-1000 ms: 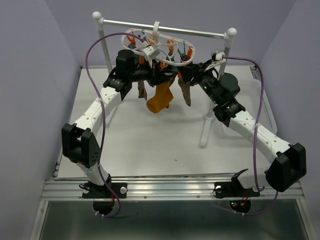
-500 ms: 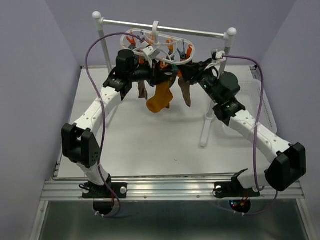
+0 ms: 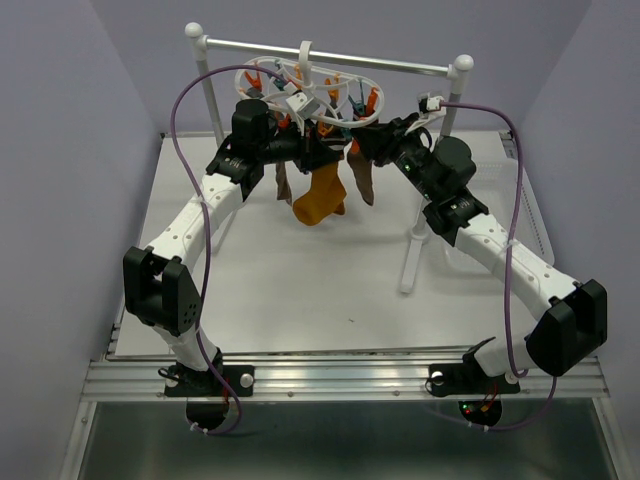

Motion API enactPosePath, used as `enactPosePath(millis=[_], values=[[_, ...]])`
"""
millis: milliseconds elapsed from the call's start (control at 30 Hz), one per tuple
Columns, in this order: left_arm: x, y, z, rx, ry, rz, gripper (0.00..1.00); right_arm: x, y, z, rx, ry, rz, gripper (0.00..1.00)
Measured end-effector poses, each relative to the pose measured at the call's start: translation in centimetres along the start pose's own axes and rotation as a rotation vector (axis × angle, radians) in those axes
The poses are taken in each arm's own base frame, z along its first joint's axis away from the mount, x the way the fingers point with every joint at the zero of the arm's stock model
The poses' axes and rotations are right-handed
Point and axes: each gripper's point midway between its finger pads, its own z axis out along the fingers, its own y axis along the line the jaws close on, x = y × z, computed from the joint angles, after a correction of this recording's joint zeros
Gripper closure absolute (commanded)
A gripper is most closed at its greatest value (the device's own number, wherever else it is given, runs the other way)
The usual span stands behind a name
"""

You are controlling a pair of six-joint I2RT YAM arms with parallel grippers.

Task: Clip the socks to the hanger

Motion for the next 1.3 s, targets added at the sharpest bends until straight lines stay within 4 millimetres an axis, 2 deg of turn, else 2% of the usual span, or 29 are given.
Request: enactPosePath(millis=[67,133,267,400,633,1300], values=[[0.0,0.0,0.0,0.000,0.000,0.001,1.00,0.0,0.0,0.0,0.002,0.001,0.004,0.69],[0.0,0.0,0.0,0.000,0.000,0.004,1.00,0.0,-0.1,0.0,0.008,0.001,0.006,0.68],[0.0,0.0,0.0,0.000,0.000,0.004,1.00,0.0,-0.3,0.0,0.019,-0.001,0.012,0.54],[0.0,0.0,0.0,0.000,0.001,0.003,1.00,0.4,-0.6,-0.1,0.037,0.012,0.021,0.48],[0.1,0.0,0.0,-0.001,0.002,0.001,1.00,0.8,-1.2,-0.2,0.070,0.025,0.023,0.47],[0.1,0.0,0.0,-0.001,0.003,0.000,1.00,0.9,-1.4,-0.2,0.072,0.031,0.008,0.45]])
